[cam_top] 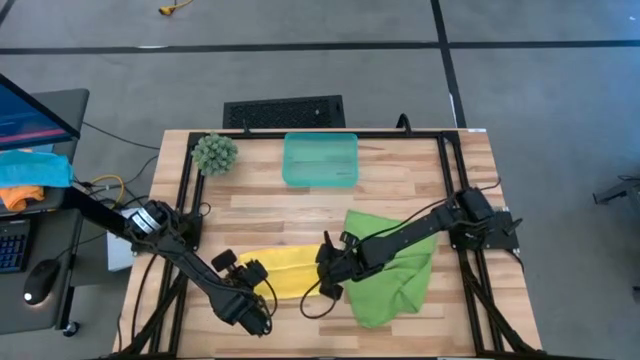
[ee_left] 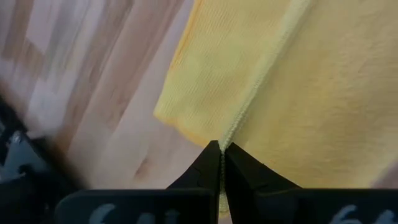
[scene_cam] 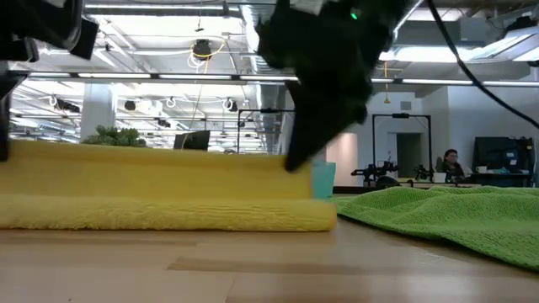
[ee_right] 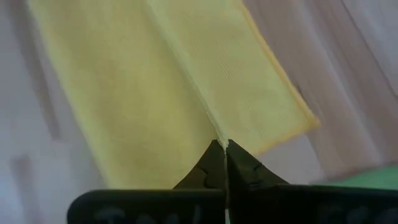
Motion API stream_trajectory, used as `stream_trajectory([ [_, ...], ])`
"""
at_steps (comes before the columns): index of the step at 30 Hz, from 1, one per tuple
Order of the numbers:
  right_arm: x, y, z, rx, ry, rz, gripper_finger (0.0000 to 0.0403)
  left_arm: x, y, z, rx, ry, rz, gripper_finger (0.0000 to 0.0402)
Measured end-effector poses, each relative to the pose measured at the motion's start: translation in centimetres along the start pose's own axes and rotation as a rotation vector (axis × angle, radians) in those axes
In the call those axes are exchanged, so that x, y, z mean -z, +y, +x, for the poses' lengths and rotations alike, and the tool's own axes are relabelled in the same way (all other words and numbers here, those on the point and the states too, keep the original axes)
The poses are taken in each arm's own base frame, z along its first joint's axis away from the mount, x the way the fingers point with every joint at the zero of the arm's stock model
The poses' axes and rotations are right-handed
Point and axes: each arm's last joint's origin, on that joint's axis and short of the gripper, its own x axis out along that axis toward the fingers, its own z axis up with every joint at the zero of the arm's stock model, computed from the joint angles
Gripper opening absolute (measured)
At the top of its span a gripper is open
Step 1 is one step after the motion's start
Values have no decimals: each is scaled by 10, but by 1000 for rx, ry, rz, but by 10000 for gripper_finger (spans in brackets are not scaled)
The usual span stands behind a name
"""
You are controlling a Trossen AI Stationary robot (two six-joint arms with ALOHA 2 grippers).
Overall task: Roll microfiber towels into tight, uniform cylinder then place into a basket
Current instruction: Fold the yellow microfiber cloth
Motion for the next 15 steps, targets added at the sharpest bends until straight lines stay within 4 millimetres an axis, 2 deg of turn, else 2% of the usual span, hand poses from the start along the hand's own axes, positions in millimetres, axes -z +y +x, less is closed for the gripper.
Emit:
stream_trajectory([
  [7, -2, -6, 14, 0, 27, 16, 16, 0, -1, 0, 3, -13, 2, 3],
  [11, -2, -8, 18, 1, 37, 19, 11, -1, 0, 0, 0, -25, 16, 22],
  [15, -1, -7, 19, 1, 39, 16, 30, -1, -1, 0, 3, -26, 20, 51],
])
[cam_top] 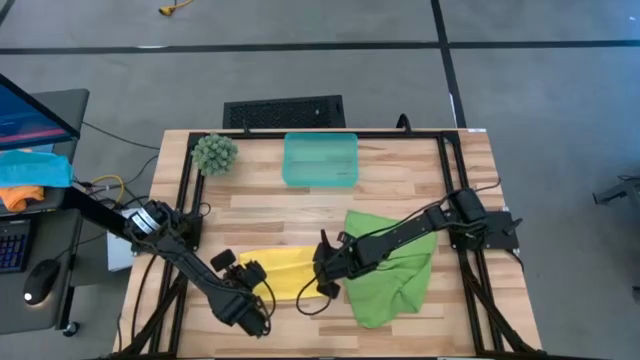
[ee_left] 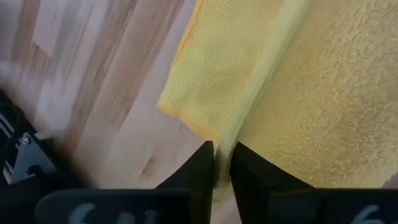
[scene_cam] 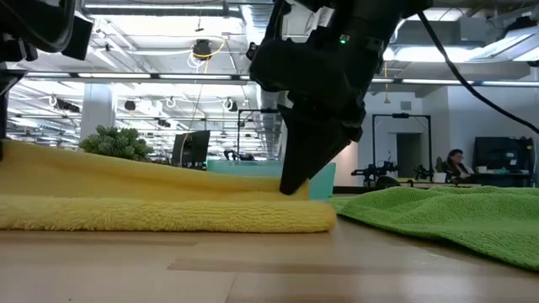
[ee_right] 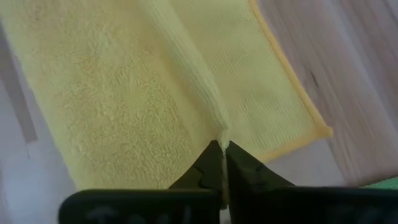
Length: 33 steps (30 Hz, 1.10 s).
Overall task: Roll microfiber towels into tight, uniform cylinder then place into a basket
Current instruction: Fold the yellow microfiber cloth
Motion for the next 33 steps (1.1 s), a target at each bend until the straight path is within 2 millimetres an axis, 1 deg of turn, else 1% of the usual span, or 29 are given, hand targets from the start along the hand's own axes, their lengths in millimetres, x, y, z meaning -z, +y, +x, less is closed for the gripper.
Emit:
stream_trajectory([
  [9, -1, -1, 0, 26, -24, 2, 85, -1, 2, 0, -25, -41, 12, 118],
  [14, -4, -5, 1, 24, -18, 12, 103, -1, 5, 0, -59, -33, 24, 138],
  [18, -8, -11, -5, -5, 10, 7, 109, 0, 5, 0, -60, -34, 33, 137],
  [20, -9, -14, -13, 1, 23, -7, 109, 1, 4, 0, -48, -38, 48, 133],
  [22, -14, -13, -19, -19, -5, -29, 109, 2, 1, -1, -22, -51, 58, 129],
  [24, -12, -16, -27, -7, 11, -63, 109, 3, -2, -2, 7, -78, 70, 124],
  [26, -15, -13, -33, -29, -21, -88, 109, 5, -7, -3, 49, -114, 73, 119],
  [28, -12, -11, -38, -29, -19, -143, 109, 7, -11, -4, 78, -140, 73, 114],
  [33, -10, 2, -41, -75, -76, -256, 108, 15, -19, -4, 146, -196, 65, 95],
])
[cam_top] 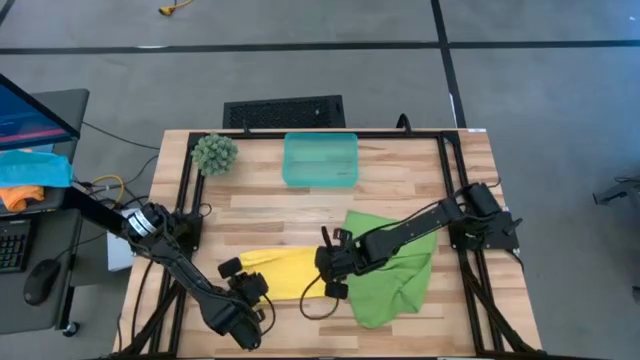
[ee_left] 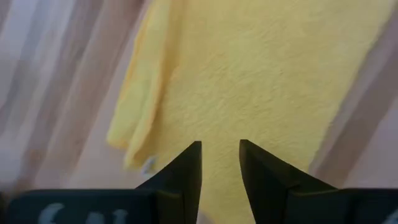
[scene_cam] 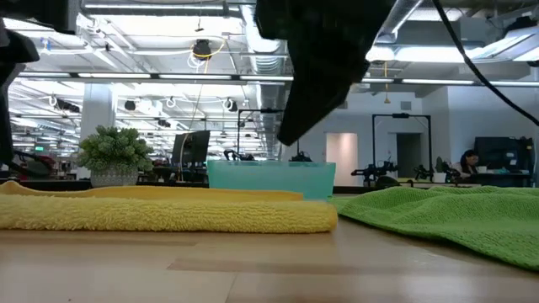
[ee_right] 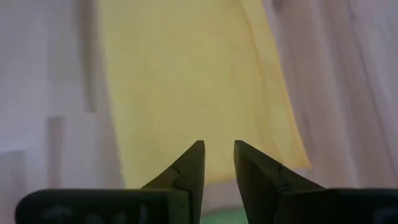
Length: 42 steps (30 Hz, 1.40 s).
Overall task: Roll microfiber towels into tight, uniform cylinder then place into a basket
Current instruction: Fold the yellow microfiber cloth
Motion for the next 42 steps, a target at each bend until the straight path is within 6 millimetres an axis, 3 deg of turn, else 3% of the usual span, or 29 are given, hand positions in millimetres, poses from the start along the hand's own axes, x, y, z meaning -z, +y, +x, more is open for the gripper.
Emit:
stream_trajectory([
  [6, -2, 0, 19, -2, -15, -24, 108, 9, 4, 9, -35, -29, -19, 65],
  [14, 1, -19, 43, -7, 51, -12, 108, 19, 14, 28, -89, -31, -60, 7],
  [18, 1, -26, 59, -21, 69, 8, 108, 19, 14, 30, -82, -35, -66, 4],
  [30, 2, -33, 69, -11, 83, 31, 108, 17, 13, 31, -73, -39, -62, 0],
  [38, 2, -33, 69, -10, 83, 33, 108, 13, 9, 30, -49, -151, -17, 0],
  [42, 2, -32, 69, -10, 83, 32, 108, 6, 13, 16, 2, -225, -23, 0],
])
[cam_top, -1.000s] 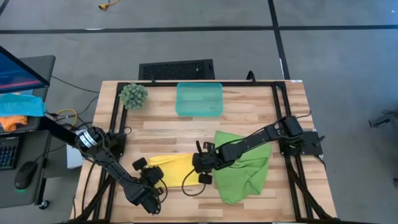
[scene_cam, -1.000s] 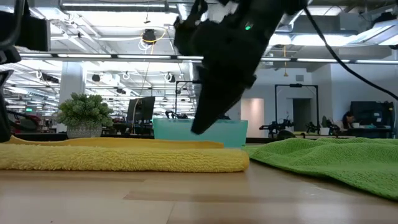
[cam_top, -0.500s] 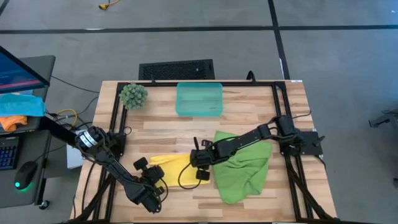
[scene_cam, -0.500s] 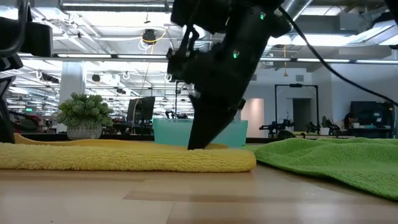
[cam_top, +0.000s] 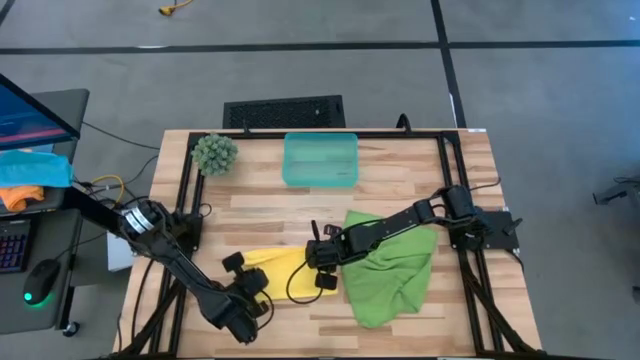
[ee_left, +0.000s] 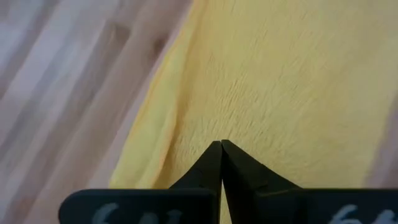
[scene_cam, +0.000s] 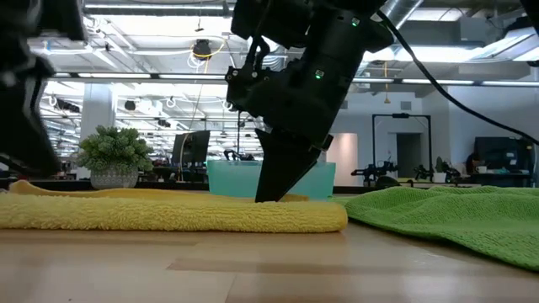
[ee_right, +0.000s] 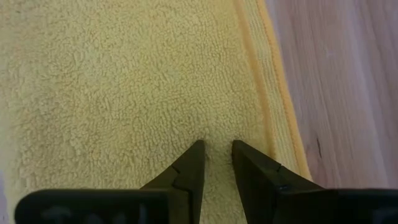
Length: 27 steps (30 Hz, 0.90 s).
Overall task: Roll microfiber towels into tight, uniform cylinder then place into a basket
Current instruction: Fold the yellow microfiber cloth
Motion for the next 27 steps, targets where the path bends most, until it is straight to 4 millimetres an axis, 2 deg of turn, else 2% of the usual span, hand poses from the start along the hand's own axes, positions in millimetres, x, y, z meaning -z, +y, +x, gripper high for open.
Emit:
stream_trajectory([
  [7, 0, 0, 0, -17, 7, -1, 108, -27, 40, -45, 61, -149, -63, 0],
  [10, 0, 0, 0, -17, 7, -2, 108, -32, 54, -54, 133, -207, -126, 0],
  [12, 0, 0, 0, -18, 7, -1, 108, -27, 59, -49, 192, -230, -163, 0],
  [17, 0, 0, 0, -19, 8, -2, 108, -4, 64, -18, 345, -250, -289, 0],
  [21, 0, 0, 0, -20, 7, -2, 108, 11, 63, -1, 462, -229, -353, 0],
  [27, 0, 0, 1, -21, 6, -1, 108, 21, 67, 11, 487, -160, -391, 0],
])
